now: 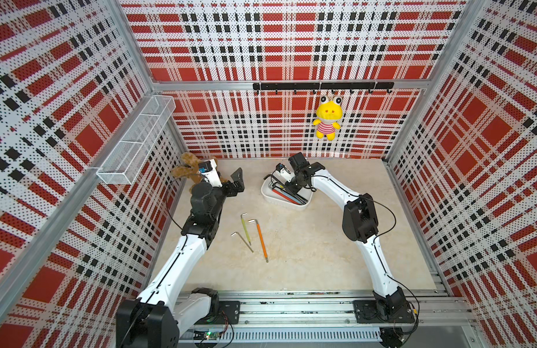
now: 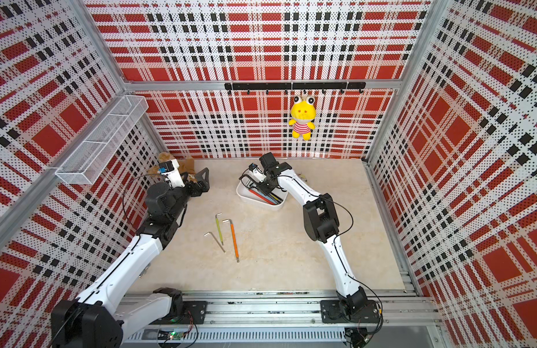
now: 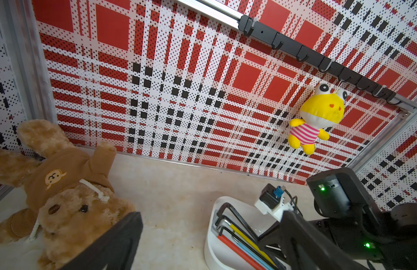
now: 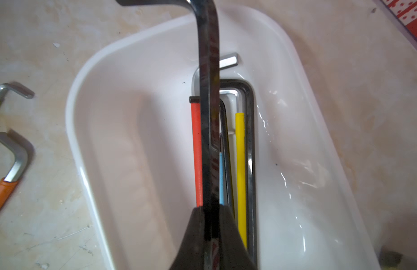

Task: Put the hex key on the desktop into the storage box
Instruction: Place the Allen key in the storage box.

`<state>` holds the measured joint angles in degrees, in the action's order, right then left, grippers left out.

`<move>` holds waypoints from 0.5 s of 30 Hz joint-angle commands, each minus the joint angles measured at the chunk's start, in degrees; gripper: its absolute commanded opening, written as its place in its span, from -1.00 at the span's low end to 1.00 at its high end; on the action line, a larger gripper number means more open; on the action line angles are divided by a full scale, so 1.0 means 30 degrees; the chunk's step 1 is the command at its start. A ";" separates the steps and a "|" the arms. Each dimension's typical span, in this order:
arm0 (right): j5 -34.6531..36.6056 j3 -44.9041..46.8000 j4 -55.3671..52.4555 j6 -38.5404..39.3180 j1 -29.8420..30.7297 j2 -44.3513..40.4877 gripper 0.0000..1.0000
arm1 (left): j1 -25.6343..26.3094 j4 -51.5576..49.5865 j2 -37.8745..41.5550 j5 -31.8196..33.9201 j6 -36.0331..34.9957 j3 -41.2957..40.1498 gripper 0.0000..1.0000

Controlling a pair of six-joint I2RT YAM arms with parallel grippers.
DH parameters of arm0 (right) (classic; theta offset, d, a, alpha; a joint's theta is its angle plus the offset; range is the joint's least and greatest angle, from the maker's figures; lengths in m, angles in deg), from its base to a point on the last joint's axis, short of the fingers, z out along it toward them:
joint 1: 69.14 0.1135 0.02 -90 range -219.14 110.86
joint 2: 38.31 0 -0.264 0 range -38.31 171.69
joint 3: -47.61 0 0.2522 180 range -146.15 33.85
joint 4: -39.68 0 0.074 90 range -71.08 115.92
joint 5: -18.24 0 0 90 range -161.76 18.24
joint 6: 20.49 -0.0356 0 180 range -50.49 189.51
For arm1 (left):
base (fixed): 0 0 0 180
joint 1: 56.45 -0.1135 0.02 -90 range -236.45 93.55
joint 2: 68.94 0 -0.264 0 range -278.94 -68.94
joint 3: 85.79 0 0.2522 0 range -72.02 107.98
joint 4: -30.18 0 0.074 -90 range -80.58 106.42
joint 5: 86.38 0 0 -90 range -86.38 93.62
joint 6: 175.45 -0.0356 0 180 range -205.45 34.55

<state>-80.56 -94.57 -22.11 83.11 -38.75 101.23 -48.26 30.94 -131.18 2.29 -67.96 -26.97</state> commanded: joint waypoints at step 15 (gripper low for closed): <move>0.0268 -0.1734 -0.0720 -0.0668 -0.0547 0.2473 -1.00 | 0.0056 0.0102 0.0050 0.0063 -0.0412 -0.0051 0.98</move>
<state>-79.88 -98.20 -23.88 81.36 -40.08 107.29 -48.26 30.94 -131.20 2.38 -68.17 -26.97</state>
